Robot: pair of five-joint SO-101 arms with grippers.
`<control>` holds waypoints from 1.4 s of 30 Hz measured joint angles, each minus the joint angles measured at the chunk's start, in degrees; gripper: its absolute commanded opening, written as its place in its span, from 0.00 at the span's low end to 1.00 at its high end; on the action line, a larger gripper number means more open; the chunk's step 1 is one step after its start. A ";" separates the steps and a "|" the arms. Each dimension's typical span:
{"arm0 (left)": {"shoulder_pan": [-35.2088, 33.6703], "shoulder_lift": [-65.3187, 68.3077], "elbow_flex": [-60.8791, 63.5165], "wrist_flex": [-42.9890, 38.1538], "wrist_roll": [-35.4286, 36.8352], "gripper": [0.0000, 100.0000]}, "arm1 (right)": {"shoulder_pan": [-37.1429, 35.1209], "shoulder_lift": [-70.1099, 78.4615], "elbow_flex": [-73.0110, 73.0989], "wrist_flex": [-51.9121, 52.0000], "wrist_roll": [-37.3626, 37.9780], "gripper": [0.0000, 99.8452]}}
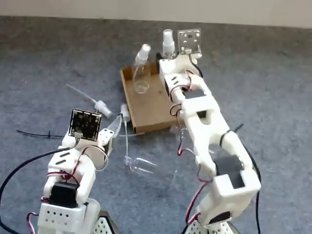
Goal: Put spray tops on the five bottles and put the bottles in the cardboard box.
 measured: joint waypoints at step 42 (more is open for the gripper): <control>-0.26 0.00 0.00 -0.09 0.00 0.21 | 0.00 10.64 -5.63 -2.81 0.00 0.09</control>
